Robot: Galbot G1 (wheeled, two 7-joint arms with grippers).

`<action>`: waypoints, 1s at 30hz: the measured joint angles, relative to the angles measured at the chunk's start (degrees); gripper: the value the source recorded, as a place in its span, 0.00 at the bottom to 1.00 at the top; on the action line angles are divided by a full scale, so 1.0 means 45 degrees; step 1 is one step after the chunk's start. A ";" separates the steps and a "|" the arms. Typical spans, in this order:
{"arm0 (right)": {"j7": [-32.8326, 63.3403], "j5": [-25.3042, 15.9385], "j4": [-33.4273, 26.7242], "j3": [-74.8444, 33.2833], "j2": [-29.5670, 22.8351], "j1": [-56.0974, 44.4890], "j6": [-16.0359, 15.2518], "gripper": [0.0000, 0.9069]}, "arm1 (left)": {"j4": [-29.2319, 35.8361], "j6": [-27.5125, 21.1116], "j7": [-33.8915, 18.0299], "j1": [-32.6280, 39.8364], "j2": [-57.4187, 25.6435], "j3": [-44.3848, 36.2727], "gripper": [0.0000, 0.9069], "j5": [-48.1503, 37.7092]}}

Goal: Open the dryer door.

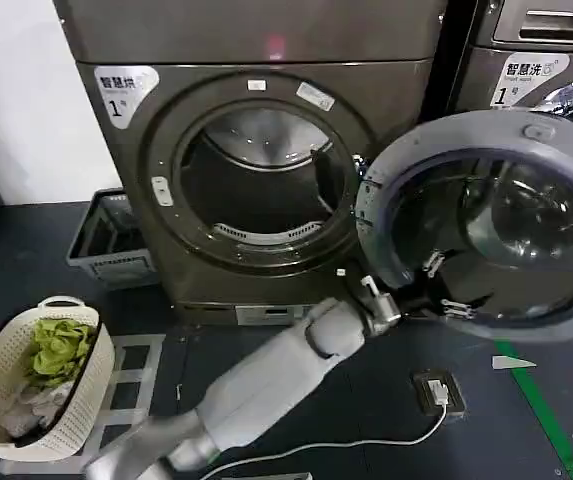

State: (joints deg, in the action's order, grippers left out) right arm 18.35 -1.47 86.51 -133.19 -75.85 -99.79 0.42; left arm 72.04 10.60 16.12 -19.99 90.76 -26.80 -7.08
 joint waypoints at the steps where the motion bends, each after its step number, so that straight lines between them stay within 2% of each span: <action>1: -0.0017 -0.0003 -0.0058 -0.0019 0.0041 -0.0021 0.0002 1.00 | -0.0006 -0.0007 0.0007 0.0001 0.0010 0.0001 1.00 0.0000; 6: -0.0056 -0.0403 -0.0836 -0.0229 0.0609 -0.0206 0.0063 1.00 | 0.0403 -0.0430 0.0100 -0.0172 -0.0361 -0.0034 1.00 -0.0003; 9: -0.0089 -0.0385 -0.1328 -0.0144 0.0996 -0.0215 0.0162 1.00 | 0.1290 -0.0588 0.0267 -0.0526 -0.1061 -0.0109 1.00 0.0326; 12: -0.0238 -0.0077 -0.1515 0.0137 0.1274 -0.0099 0.0204 1.00 | 0.2587 -0.0271 0.0389 -0.0888 -0.2166 -0.0100 1.00 0.0656; 16: -0.0361 -0.0043 -0.1802 0.0480 0.1637 0.0132 0.0346 1.00 | 0.4453 0.0948 0.1013 -0.1185 -0.4257 -0.0046 1.00 0.1754; 21: -0.0444 -0.0056 -0.2175 0.0897 0.2045 0.0372 0.0583 1.00 | 0.6050 0.2675 0.1920 -0.0904 -0.6761 -0.0321 1.00 0.3213; 25: -0.0593 -0.0035 -0.2336 0.1222 0.2287 0.0554 0.0717 1.00 | 0.6491 0.3607 0.2174 -0.0565 -0.8781 -0.0595 1.00 0.5057; 30: -0.0823 0.0038 -0.2435 0.1667 0.2589 0.0837 0.0764 1.00 | 0.6847 0.5776 0.2182 -0.0391 -1.1607 -0.0675 1.00 0.7725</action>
State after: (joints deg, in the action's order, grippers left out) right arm 14.65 -1.30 75.56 -125.68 -64.19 -96.02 3.86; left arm 102.85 36.59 25.94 -21.75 38.52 -29.84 27.68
